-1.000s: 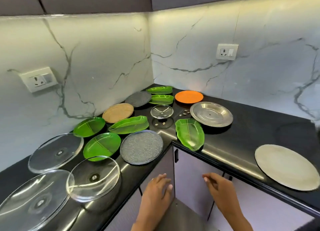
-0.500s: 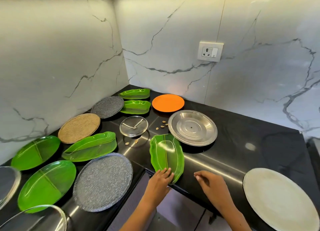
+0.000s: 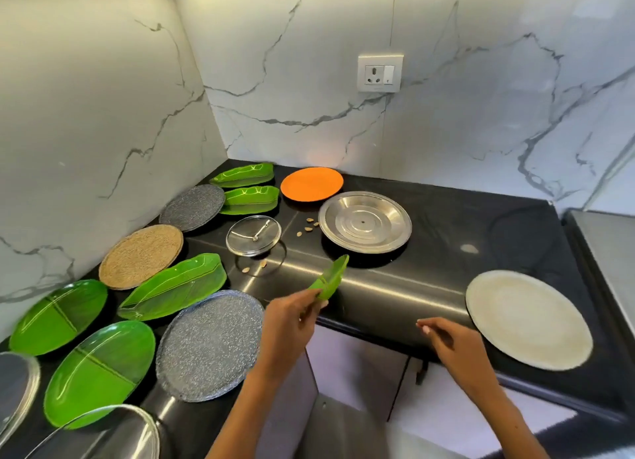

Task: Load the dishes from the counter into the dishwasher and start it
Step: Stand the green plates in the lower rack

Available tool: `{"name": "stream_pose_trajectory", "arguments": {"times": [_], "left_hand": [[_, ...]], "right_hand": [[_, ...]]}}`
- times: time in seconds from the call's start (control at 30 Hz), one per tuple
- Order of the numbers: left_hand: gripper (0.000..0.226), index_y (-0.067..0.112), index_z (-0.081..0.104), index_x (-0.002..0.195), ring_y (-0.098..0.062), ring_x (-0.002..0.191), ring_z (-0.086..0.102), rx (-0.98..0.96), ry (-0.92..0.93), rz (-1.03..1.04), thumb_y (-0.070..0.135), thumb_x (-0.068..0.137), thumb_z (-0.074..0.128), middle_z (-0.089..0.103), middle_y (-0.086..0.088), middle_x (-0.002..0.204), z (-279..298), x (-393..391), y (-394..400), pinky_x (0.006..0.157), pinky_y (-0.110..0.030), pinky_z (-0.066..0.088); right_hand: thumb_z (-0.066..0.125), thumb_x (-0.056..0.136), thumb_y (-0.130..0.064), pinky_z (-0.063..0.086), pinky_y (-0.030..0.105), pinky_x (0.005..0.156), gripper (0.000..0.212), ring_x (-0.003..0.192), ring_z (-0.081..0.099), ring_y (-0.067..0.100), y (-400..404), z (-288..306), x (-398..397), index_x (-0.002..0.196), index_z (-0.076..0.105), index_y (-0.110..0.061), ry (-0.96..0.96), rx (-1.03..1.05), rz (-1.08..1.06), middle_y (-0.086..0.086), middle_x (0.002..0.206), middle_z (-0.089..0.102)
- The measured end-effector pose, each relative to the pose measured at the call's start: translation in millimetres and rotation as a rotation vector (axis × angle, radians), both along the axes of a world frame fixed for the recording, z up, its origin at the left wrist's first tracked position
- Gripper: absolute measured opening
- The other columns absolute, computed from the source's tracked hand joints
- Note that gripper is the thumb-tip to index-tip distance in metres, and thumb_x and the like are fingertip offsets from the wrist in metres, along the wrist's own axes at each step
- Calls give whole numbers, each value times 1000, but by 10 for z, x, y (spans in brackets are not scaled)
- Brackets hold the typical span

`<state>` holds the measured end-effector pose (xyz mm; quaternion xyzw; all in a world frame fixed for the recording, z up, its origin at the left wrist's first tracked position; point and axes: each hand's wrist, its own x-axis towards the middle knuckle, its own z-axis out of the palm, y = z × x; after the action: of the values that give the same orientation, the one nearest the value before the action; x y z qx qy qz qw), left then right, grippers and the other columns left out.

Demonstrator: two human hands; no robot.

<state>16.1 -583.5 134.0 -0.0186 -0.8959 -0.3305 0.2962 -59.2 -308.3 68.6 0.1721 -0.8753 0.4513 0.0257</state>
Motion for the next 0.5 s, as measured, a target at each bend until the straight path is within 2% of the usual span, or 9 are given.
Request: {"name": "stream_pose_trajectory", "arguments": {"times": [0.1, 0.17, 0.23, 0.3, 0.33, 0.4, 0.5], "left_hand": [[13, 13, 73, 86, 2, 50, 38, 151, -17, -169, 24, 81, 69, 54, 7, 54, 273, 184, 74, 45, -19, 33], [2, 19, 72, 78, 3, 50, 35, 276, -68, -277, 16, 78, 72, 49, 10, 51, 366, 236, 208, 47, -16, 31], [9, 24, 70, 70, -2, 56, 39, 427, -166, -395, 17, 75, 75, 49, 11, 56, 357, 235, 390, 53, -18, 35], [15, 11, 68, 78, -11, 67, 44, 510, -266, -529, 24, 75, 74, 54, -1, 67, 311, 228, 589, 62, -29, 39], [15, 7, 69, 82, -13, 70, 46, 541, -327, -619, 21, 76, 73, 57, -4, 71, 281, 217, 729, 64, -32, 41], [10, 9, 72, 86, -11, 73, 55, 607, -436, -812, 5, 77, 70, 64, -2, 77, 199, 198, 1045, 68, -32, 48], [13, 10, 73, 83, -9, 74, 59, 594, -575, -1017, 1, 76, 67, 67, 1, 77, 116, 205, 1609, 69, -24, 49]], "right_hand": [[65, 83, -4, 46, 5, 72, 21, 86, 62, -8, 228, 60, 378, 92, 70, -22, 11, -51, -84, -17, 86, 68], [65, 83, -4, 47, 5, 70, 19, 83, 62, -9, 431, 86, 637, 91, 70, -20, 2, -66, -145, -24, 82, 68], [64, 83, -6, 51, 10, 70, 19, 84, 63, -5, 683, 105, 913, 91, 69, -22, -25, -85, -240, -26, 81, 68], [64, 84, -5, 52, 14, 73, 21, 87, 63, -3, 947, 76, 1169, 92, 67, -24, -41, -92, -320, -15, 88, 69], [65, 83, -4, 52, 14, 74, 23, 88, 63, -4, 1111, 46, 1302, 95, 67, -23, -58, -100, -370, -8, 92, 69], [70, 79, -5, 52, 18, 78, 34, 95, 61, 0, 1437, -14, 1563, 107, 62, -22, -127, -108, -439, -1, 102, 66], [76, 73, -21, 41, 15, 94, 67, 118, 48, -2, 1874, -92, 1952, 132, 45, -15, -172, -61, -408, -8, 131, 51]]}}
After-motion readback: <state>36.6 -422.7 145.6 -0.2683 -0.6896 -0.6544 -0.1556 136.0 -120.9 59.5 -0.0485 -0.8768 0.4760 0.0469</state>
